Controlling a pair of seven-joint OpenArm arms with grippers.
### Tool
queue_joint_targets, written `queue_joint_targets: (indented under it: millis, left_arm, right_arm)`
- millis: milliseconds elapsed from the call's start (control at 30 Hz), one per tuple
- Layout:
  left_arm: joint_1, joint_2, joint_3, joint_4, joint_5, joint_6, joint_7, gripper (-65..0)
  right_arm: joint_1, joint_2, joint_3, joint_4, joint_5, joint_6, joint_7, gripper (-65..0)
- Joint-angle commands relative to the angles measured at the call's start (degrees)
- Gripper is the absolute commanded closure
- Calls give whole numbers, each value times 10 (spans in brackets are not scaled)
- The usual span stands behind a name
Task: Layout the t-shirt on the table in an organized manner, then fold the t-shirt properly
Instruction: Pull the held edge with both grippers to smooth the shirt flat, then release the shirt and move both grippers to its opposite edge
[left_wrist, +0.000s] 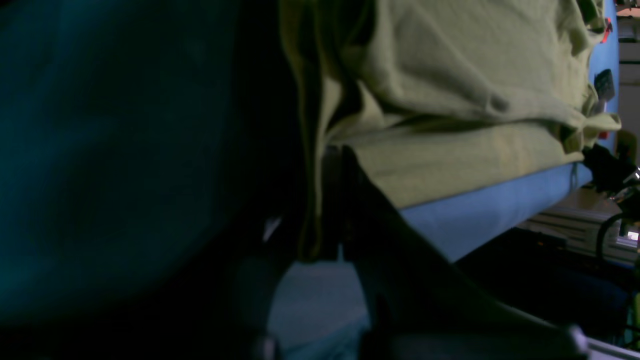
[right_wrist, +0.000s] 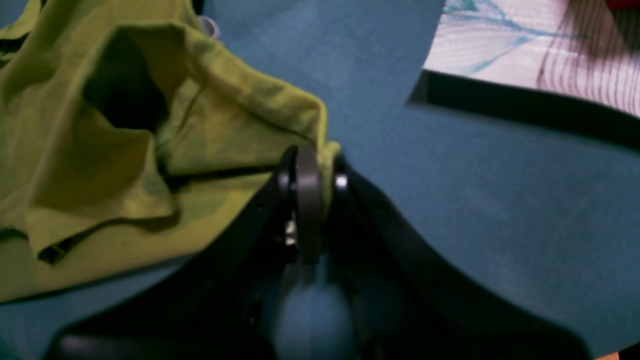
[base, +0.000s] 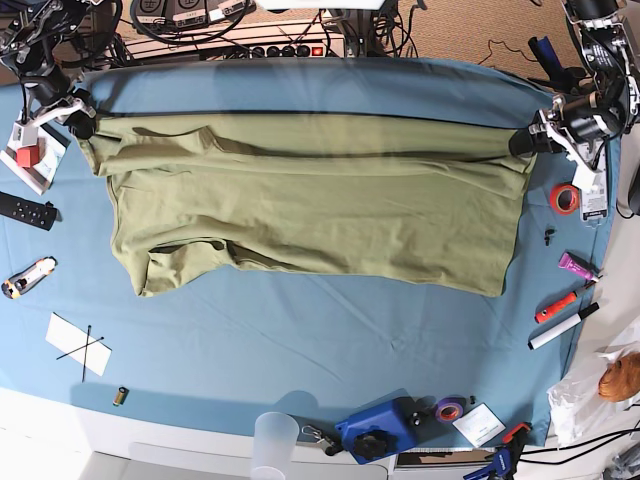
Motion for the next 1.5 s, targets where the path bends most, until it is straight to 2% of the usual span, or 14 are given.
queue_joint_targets:
  millis: [0,133,200,267,333,467,600,867,1000,1133,1200,1300,1467]
  left_arm:
    - [8,-11,-4,1,37,7,19,0]
    - [8,-11,-4,1,19,5,17,-9]
    - [8,-11,-4,1,9,-19,15,-124]
    - [7,-11,-3,1,5,-21,13,-229]
    - [7,-12,-3,1,2,-21,11,-275]
    - [6,-16,-4,5,-10,-21,15,-275]
    - [6,-16,-4,28,-10,-22,22,-275]
    - [6,-16,-4,110,37,-21,19,-275]
    - [6,-16,-4,159,47,-22,-9,-275]
    - [3,-16,-4,210,104,-20,-81,-275]
    - [-8,-16,-3,222,137,2,-107,-275]
    - [-39,-16,-1,222,196,40,-110,-275]
    - [-81,-16,-1,197,227,59,-127,-275]
  right_arm:
    - [0,14,5,10,5,-1,12,0]
    - [0,15,5,10,5,8,7,0]
    - [0,15,5,10,5,25,-8,0]
    - [0,15,5,10,5,25,-17,-96]
    - [0,17,5,10,5,25,-16,-168]
    - [0,32,5,11,19,25,-15,-174]
    - [2,50,9,11,61,25,-43,-174]
    - [27,49,103,11,69,25,-41,-174]
    - [37,58,128,11,80,25,-40,-174]
    - [46,77,123,11,80,25,-42,-174]
    - [56,83,123,11,84,25,-41,-174]
    - [87,91,122,11,85,25,-48,-174]
    - [149,95,58,11,84,25,-54,-174]
